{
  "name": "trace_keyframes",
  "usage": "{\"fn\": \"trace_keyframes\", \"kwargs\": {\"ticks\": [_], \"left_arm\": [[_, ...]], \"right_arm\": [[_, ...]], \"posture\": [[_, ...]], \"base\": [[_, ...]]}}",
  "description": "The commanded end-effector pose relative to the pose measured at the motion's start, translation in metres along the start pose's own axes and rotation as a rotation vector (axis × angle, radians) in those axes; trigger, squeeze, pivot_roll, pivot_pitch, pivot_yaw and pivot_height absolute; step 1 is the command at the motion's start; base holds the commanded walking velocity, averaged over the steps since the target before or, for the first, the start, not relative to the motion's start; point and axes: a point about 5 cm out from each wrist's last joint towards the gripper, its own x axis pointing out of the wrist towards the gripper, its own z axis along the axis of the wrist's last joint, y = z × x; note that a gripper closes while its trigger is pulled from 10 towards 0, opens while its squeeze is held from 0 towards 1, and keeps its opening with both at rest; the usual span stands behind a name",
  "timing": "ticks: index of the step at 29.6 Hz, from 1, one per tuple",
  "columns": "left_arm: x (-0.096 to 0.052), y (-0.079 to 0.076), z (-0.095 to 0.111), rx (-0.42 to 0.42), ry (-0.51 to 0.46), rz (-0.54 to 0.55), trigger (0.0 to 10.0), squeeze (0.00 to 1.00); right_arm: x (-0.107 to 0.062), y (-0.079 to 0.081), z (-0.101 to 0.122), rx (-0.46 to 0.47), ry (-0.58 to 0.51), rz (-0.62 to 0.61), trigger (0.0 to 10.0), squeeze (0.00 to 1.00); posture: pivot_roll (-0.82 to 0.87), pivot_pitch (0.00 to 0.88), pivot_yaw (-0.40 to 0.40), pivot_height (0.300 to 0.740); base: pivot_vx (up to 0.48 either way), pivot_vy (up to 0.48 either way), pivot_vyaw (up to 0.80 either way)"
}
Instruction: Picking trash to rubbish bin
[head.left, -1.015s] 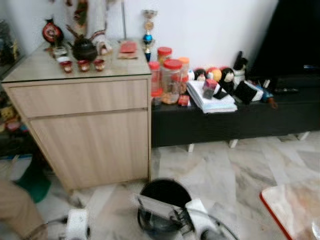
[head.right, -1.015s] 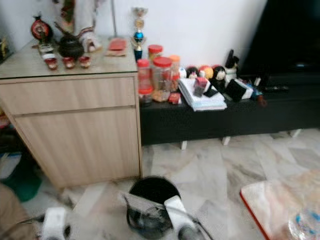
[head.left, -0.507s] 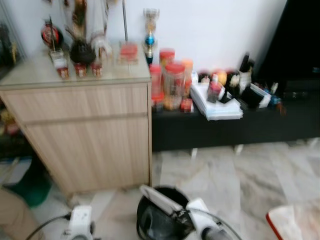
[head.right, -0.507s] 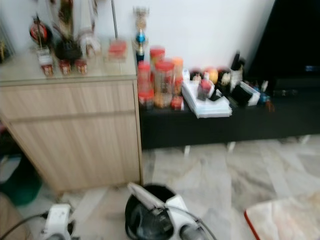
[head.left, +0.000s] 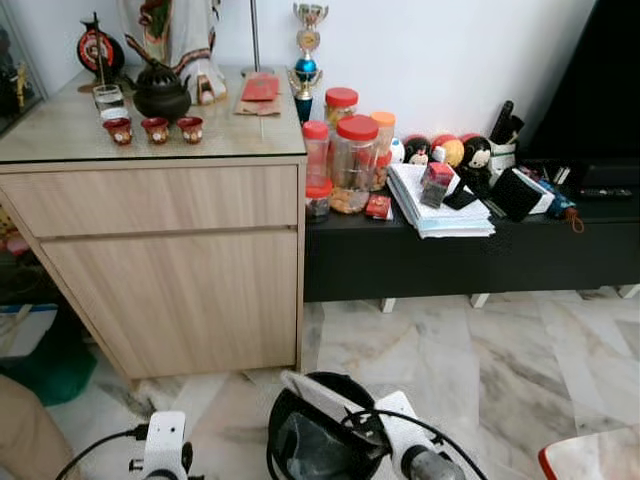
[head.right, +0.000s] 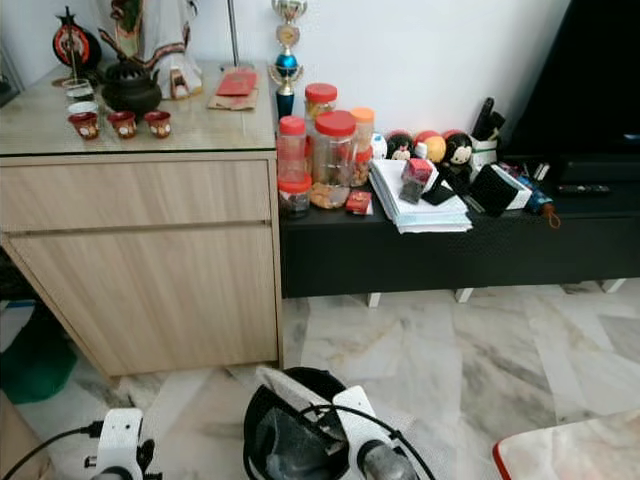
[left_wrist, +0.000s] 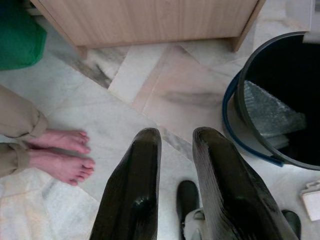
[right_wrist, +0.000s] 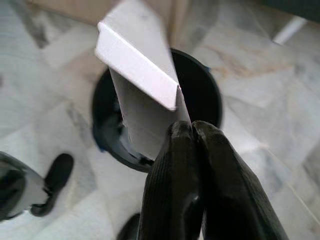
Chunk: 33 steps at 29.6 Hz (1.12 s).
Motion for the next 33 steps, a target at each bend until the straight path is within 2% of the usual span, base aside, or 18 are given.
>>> {"fn": "trace_keyframes", "kwargs": {"ticks": [1,7,9,14,16,26,33], "left_arm": [[0.002,-0.002,0.004,-0.004,-0.007,-0.025,10.0,0.0],[0.006,-0.011,0.016,-0.018,-0.026,-0.122,10.0,0.0],[0.009,-0.019,0.027,-0.005,-0.065,-0.168,10.0,0.0],[0.01,-0.024,0.034,0.005,-0.084,-0.203,10.0,0.0],[0.01,-0.031,0.037,0.031,-0.096,-0.251,10.0,0.0],[0.008,-0.038,0.031,0.055,-0.087,-0.329,10.0,0.0],[0.007,-0.038,0.03,0.055,-0.087,-0.337,10.0,0.0]], "right_arm": [[0.002,-0.002,0.009,-0.007,-0.012,-0.001,10.0,0.0],[0.005,-0.004,0.026,-0.02,-0.059,-0.029,10.0,0.0],[0.007,-0.006,0.036,-0.028,-0.088,-0.048,10.0,0.0],[0.008,-0.007,0.042,-0.044,-0.1,-0.057,10.0,0.0],[0.009,-0.008,0.048,-0.064,-0.102,-0.069,10.0,0.0],[0.009,-0.013,0.045,-0.113,-0.071,-0.105,10.0,0.0],[0.008,-0.017,0.044,-0.133,-0.062,-0.13,10.0,0.0]], "posture": [[0.06,0.0,-0.051,0.74],[0.07,0.0,-0.053,0.74],[0.07,0.0,-0.052,0.74],[0.07,0.0,-0.056,0.74],[0.08,0.004,-0.057,0.74],[0.09,0.02,-0.056,0.74],[0.09,0.023,-0.054,0.74]], "base": [[0.0,0.0,0.0],[0.0,0.0,0.0],[0.0,0.0,0.0],[0.0,0.0,0.0],[0.0,0.0,0.0],[0.0,0.0,0.0],[0.0,0.0,0.0]]}}
